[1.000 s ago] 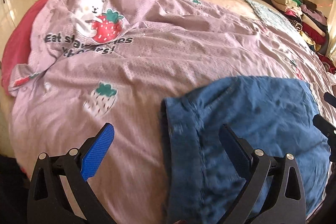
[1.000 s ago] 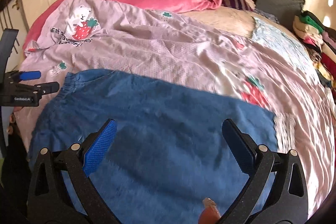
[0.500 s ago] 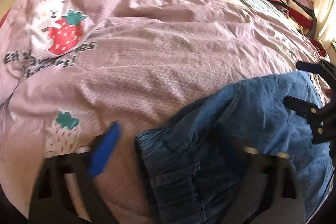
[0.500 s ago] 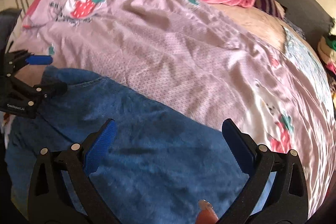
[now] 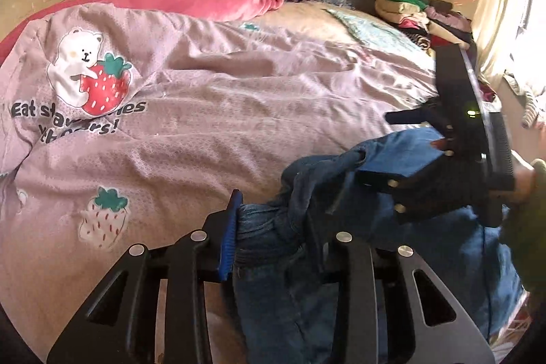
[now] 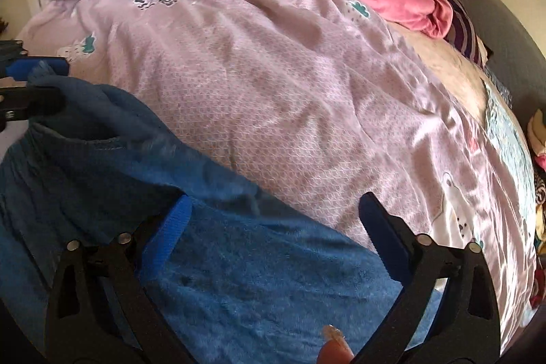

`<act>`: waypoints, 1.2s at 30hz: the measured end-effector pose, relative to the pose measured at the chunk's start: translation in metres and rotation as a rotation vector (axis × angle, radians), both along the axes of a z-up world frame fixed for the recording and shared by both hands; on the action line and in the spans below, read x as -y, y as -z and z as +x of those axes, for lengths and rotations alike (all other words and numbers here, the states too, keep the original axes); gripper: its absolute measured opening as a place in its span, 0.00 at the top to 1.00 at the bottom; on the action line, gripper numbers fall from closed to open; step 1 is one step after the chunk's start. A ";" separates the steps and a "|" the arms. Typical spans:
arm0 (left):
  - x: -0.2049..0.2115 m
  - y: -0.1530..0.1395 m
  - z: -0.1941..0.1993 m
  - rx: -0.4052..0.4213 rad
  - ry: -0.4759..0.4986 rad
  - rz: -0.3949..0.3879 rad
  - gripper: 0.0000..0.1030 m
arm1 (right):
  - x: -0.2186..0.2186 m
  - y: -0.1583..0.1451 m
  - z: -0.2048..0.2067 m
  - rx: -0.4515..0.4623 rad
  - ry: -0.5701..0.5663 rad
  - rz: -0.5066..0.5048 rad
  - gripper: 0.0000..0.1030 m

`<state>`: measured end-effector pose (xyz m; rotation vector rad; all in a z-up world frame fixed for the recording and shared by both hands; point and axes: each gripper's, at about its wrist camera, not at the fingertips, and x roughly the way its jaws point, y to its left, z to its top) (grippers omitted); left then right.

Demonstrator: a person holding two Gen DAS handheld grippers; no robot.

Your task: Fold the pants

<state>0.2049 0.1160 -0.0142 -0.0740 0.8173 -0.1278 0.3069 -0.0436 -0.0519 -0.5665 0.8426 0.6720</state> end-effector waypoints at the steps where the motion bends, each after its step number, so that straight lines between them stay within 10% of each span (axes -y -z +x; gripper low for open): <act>1: 0.001 -0.001 -0.005 0.005 0.005 0.002 0.69 | 0.001 0.000 -0.003 -0.019 -0.014 0.024 0.33; 3: 0.004 -0.003 -0.011 0.012 0.012 0.017 0.69 | 0.005 -0.003 -0.010 -0.051 -0.044 0.070 0.60; 8: 0.004 -0.003 -0.025 0.017 0.015 0.023 0.69 | 0.021 -0.013 -0.038 -0.038 -0.016 0.138 0.87; 23: 0.016 -0.023 -0.098 0.082 0.109 0.047 0.69 | 0.075 -0.062 -0.189 -0.027 -0.016 0.329 0.92; 36: 0.005 0.009 -0.159 -0.015 0.124 0.024 0.68 | 0.059 -0.027 -0.274 -0.169 -0.077 0.308 0.92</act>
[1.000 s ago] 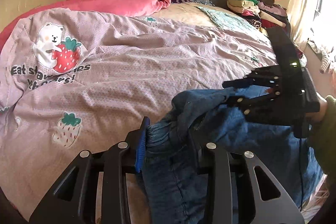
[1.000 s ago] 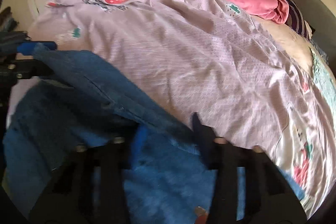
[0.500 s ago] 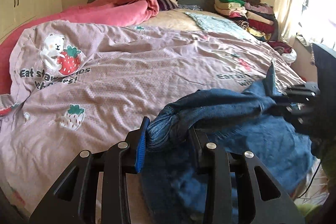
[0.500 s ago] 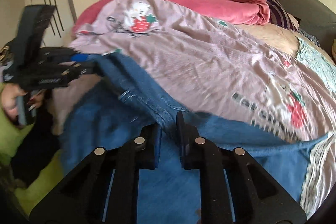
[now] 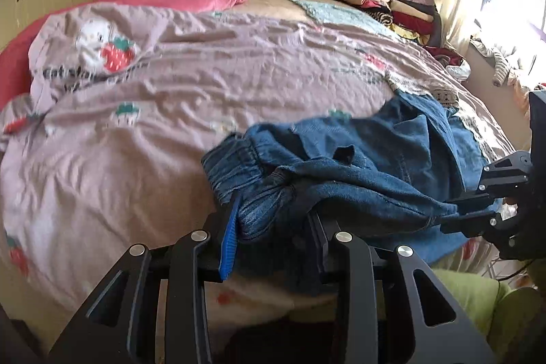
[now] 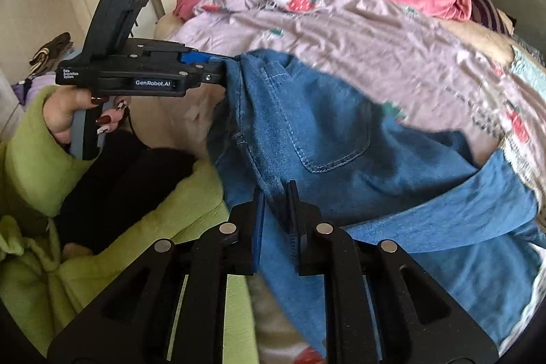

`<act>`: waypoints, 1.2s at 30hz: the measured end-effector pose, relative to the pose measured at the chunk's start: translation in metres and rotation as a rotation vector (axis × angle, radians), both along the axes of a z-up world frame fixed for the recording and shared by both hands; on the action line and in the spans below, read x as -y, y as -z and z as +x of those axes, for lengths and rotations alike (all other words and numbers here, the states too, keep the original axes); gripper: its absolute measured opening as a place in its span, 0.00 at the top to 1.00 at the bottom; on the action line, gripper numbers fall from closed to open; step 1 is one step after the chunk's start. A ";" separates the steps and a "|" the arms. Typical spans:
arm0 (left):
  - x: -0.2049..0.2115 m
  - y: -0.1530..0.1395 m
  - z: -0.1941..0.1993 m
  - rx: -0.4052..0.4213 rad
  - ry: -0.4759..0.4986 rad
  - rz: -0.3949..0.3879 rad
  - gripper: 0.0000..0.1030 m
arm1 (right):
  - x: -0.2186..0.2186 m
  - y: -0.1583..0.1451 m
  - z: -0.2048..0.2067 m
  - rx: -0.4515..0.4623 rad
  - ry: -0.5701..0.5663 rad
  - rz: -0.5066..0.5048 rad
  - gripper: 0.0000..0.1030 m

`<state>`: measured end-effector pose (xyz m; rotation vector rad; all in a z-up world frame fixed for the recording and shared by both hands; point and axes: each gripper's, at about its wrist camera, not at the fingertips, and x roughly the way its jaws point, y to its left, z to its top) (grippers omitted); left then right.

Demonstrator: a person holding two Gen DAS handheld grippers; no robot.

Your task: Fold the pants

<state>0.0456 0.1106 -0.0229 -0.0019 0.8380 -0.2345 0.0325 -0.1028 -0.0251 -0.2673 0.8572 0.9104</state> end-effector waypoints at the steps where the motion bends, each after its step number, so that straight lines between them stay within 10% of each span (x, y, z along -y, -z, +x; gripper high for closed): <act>1: 0.000 0.002 -0.002 -0.005 -0.002 0.002 0.68 | -0.001 0.003 -0.002 -0.010 0.000 -0.002 0.92; 21: 0.016 -0.030 -0.044 0.031 -0.007 -0.059 0.58 | -0.012 0.033 -0.008 -0.099 -0.032 0.003 0.90; 36: 0.045 0.034 -0.008 -0.093 0.042 0.036 0.63 | 0.009 0.002 -0.001 -0.035 0.067 0.077 0.71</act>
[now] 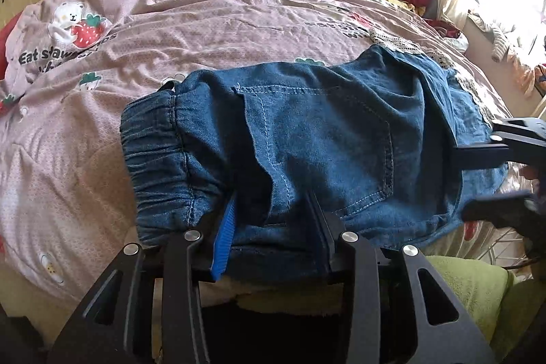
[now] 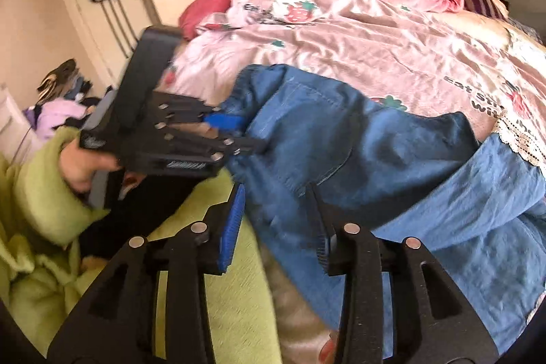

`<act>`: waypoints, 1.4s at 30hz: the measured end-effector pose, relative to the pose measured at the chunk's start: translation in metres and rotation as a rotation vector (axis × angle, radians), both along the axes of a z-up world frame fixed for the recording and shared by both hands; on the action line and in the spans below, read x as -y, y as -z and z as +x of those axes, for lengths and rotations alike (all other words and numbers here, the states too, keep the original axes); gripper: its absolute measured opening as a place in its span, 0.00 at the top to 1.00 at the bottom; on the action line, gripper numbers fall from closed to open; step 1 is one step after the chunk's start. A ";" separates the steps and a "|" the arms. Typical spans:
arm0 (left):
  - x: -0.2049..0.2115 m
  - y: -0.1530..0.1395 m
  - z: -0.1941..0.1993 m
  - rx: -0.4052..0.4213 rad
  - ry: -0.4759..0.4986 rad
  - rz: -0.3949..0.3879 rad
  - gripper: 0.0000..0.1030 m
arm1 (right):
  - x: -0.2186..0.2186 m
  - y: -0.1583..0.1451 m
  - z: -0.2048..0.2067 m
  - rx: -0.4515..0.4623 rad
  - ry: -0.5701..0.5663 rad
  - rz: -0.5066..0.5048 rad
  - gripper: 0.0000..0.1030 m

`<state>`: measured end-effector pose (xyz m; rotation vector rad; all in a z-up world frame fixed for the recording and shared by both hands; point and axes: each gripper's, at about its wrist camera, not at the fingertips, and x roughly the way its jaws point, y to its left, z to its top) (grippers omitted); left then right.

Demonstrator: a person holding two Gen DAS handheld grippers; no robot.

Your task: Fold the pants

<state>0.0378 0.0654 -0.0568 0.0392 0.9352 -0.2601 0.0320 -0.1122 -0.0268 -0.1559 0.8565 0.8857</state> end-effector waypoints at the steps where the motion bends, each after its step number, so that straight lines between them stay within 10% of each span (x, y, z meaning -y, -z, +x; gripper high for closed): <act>1: 0.001 0.000 0.001 0.002 0.000 0.000 0.63 | -0.003 0.007 0.004 -0.018 0.005 -0.019 0.71; 7: 0.000 0.002 0.001 0.010 0.003 -0.019 0.63 | -0.006 0.043 0.018 -0.121 0.068 -0.094 0.70; 24: 0.011 -0.070 -0.019 0.129 0.019 -0.123 0.41 | 0.105 -0.030 0.061 0.042 0.398 0.000 0.48; 42: 0.145 -0.024 0.032 -0.061 0.283 -0.182 0.42 | 0.110 -0.002 0.220 -0.105 0.562 -0.135 0.46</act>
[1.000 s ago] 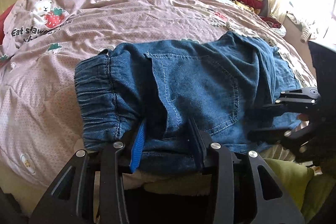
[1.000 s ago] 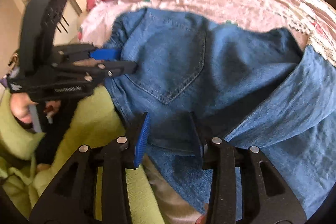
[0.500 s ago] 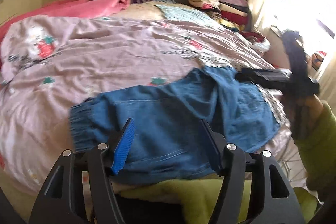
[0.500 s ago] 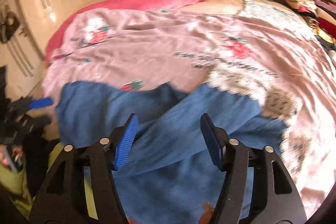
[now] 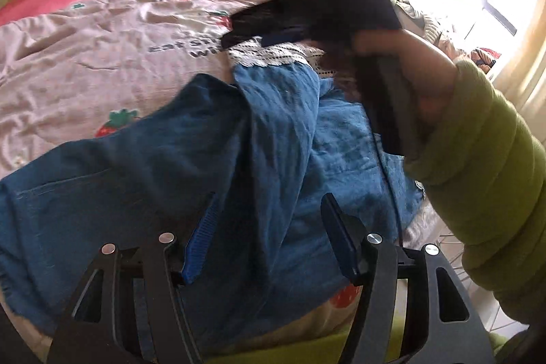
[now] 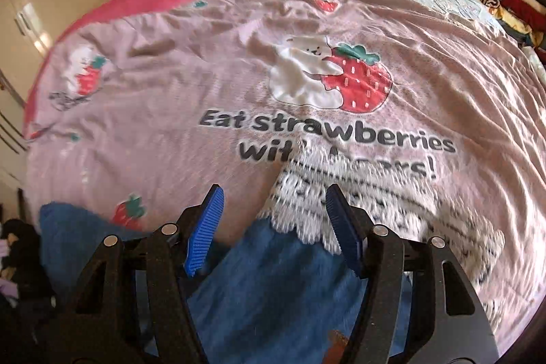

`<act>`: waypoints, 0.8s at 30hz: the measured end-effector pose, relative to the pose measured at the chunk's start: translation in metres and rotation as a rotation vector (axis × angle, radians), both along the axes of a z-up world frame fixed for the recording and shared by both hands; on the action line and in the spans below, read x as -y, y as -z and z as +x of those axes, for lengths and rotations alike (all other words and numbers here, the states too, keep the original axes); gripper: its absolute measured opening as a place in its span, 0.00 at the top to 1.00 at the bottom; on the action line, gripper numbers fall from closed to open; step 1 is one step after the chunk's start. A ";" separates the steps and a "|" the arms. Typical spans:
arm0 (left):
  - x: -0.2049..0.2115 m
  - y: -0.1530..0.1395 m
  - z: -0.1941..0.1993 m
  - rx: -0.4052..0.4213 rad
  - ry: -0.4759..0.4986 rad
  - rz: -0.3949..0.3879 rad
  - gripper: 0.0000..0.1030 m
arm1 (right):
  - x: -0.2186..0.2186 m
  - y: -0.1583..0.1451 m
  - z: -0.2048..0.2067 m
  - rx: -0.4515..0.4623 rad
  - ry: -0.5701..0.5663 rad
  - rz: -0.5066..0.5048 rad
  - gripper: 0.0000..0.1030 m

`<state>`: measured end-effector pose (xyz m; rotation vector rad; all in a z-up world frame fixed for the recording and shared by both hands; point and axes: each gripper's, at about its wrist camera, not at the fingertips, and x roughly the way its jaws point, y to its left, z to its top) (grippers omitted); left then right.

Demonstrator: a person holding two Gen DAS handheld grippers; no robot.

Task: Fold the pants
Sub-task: 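Open both tools to release the folded denim, then grasp the white lace hem with the right tool while the left grasps the denim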

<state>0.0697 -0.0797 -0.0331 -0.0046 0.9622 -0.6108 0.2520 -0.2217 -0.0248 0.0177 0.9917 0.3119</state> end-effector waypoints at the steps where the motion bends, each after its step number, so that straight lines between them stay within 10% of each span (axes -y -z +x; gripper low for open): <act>1: 0.004 0.003 0.002 -0.002 0.004 0.003 0.42 | -0.005 0.003 0.006 -0.004 -0.002 -0.012 0.46; 9: 0.018 0.028 0.013 -0.046 0.022 0.035 0.56 | -0.004 0.033 0.039 -0.051 0.070 -0.127 0.55; 14: 0.016 0.029 0.014 -0.050 0.027 0.013 0.55 | 0.020 0.031 0.034 -0.034 0.094 0.003 0.86; 24: 0.013 0.028 0.011 -0.024 0.016 -0.011 0.52 | 0.105 -0.031 -0.038 0.097 0.186 0.208 0.88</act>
